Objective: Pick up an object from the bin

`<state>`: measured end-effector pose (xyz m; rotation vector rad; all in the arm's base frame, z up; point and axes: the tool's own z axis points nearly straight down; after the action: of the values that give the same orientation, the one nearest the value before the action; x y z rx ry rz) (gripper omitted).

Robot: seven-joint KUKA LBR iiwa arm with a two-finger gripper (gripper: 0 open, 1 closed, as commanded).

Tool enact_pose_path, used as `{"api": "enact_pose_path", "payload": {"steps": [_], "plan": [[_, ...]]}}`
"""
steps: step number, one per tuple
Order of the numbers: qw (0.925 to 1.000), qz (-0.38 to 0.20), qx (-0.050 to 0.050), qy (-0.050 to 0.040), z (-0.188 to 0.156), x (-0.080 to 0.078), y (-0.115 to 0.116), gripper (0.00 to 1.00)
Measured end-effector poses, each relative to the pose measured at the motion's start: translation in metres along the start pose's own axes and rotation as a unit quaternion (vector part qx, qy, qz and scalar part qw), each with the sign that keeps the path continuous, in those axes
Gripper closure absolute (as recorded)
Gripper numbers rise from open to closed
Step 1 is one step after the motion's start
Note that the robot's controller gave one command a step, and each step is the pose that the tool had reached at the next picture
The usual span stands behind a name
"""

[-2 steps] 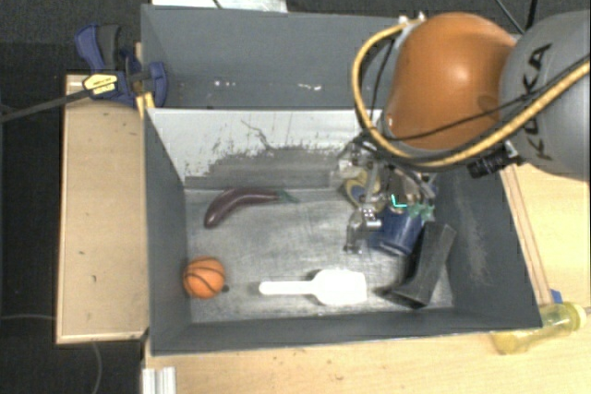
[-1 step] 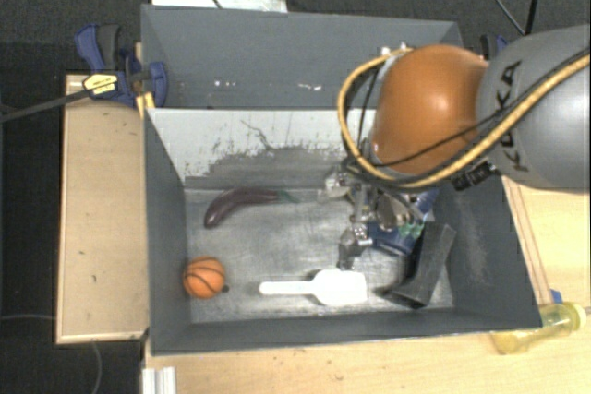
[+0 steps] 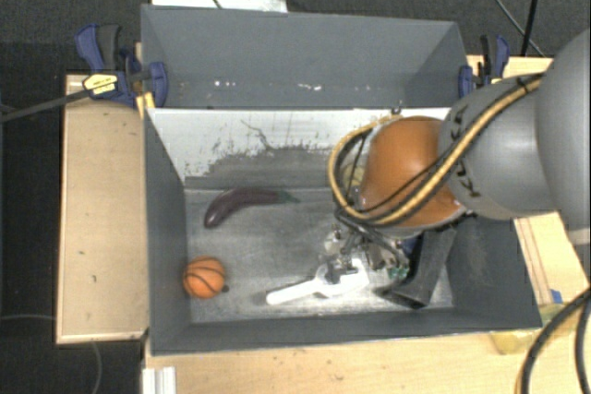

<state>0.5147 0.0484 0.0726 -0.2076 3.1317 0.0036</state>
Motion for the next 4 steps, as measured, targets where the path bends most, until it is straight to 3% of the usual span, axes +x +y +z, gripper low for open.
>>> {"api": "enact_pose_path", "payload": {"steps": [1, 2, 3, 4], "plan": [[1.0000, 0.001, 0.000, 0.0000, 0.000, 0.000, 0.000, 1.00], [0.9910, -0.133, 0.001, -0.0028, -0.140, -0.010, 0.005, 1.00], [0.9912, -0.132, 0.001, 0.0002, -0.138, -0.008, 0.005, 1.00], [0.9929, -0.119, 0.001, -0.0033, -0.094, -0.016, -0.028, 1.00]]}}
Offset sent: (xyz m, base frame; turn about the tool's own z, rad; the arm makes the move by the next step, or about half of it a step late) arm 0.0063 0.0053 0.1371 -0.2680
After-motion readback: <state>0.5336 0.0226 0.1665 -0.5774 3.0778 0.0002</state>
